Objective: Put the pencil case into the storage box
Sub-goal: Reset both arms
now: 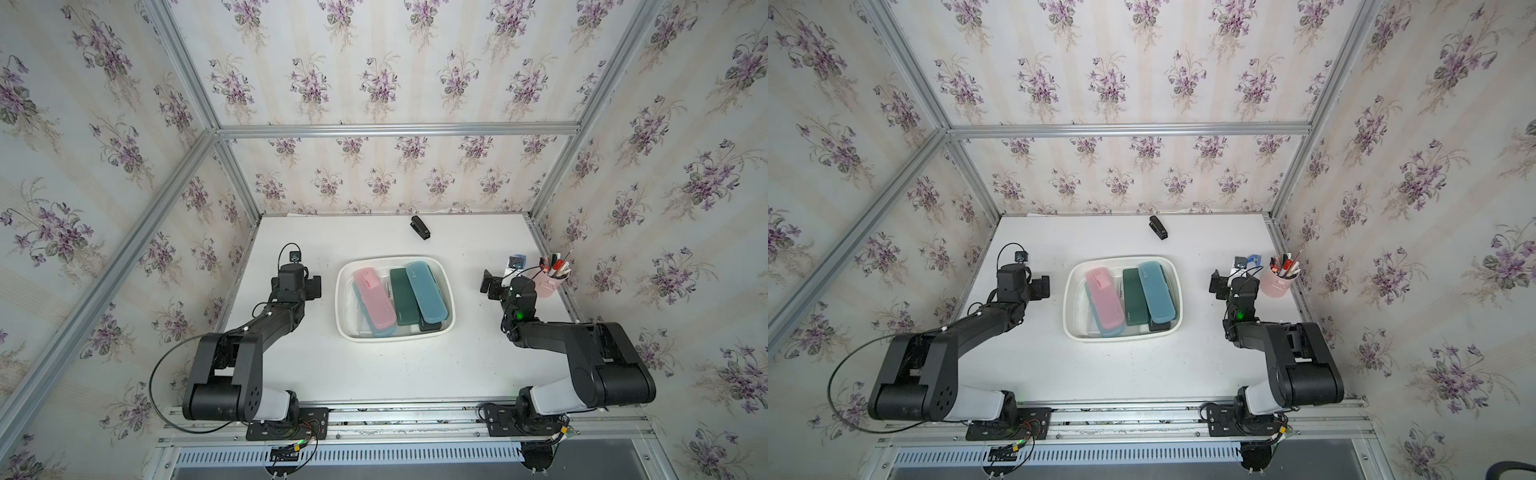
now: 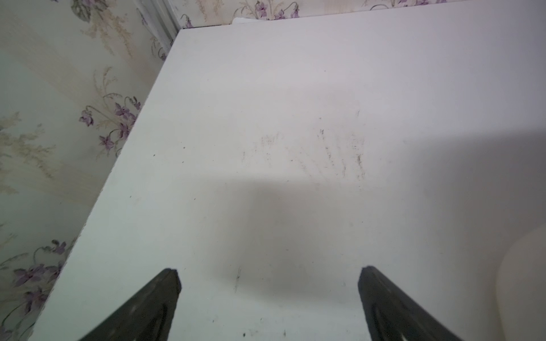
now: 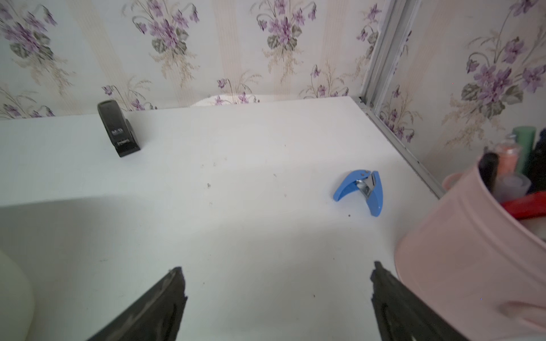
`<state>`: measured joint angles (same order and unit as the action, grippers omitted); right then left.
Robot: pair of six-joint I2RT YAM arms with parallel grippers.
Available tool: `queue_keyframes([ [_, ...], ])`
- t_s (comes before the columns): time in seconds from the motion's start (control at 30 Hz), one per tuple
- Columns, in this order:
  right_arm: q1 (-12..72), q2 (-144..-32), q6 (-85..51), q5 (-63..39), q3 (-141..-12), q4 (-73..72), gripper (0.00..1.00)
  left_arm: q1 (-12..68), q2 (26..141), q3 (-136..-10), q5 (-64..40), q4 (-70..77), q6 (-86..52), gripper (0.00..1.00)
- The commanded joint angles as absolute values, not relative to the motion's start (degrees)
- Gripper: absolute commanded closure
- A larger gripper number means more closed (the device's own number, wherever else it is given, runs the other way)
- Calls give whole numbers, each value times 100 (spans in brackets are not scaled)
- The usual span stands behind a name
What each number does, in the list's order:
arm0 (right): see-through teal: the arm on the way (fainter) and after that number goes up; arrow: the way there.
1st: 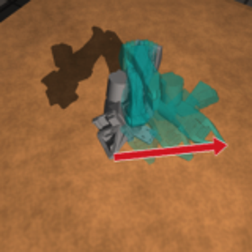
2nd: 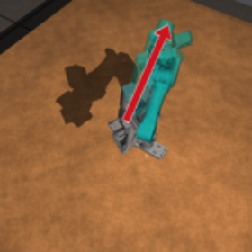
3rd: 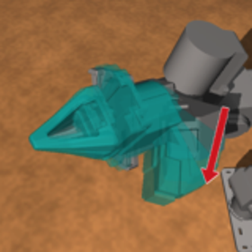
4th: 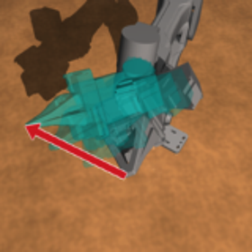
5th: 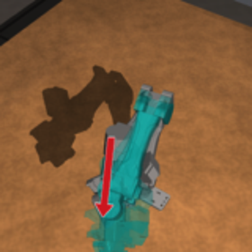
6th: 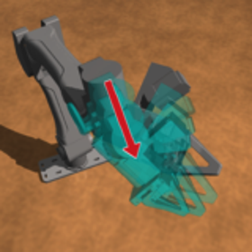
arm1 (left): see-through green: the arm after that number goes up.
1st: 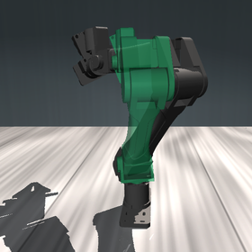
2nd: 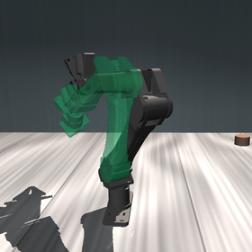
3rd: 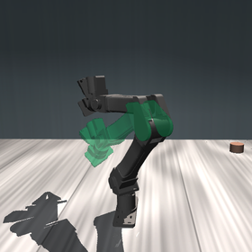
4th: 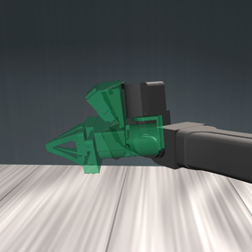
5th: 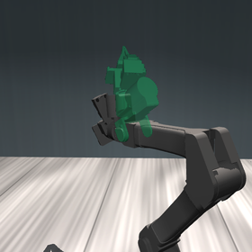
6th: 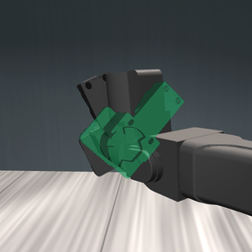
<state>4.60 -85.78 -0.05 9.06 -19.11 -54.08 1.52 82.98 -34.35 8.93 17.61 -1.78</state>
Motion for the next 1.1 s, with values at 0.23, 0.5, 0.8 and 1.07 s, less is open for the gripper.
queue_keyframes([
  [0.23,334,-8783,-130,826,-1254,-7285,0,99,8481,-2887,232,3346,169,1],
  [0.5,333,-8781,-134,842,-1259,-7273,0,99,8600,-2533,-55,4080,333,1],
  [0.8,335,-8801,-132,844,-1257,-7308,0,99,8586,-2557,-62,4029,326,1],
  [1.07,334,-8791,-125,826,-1271,-7288,0,97,8581,-2554,-69,4017,325,1],
])
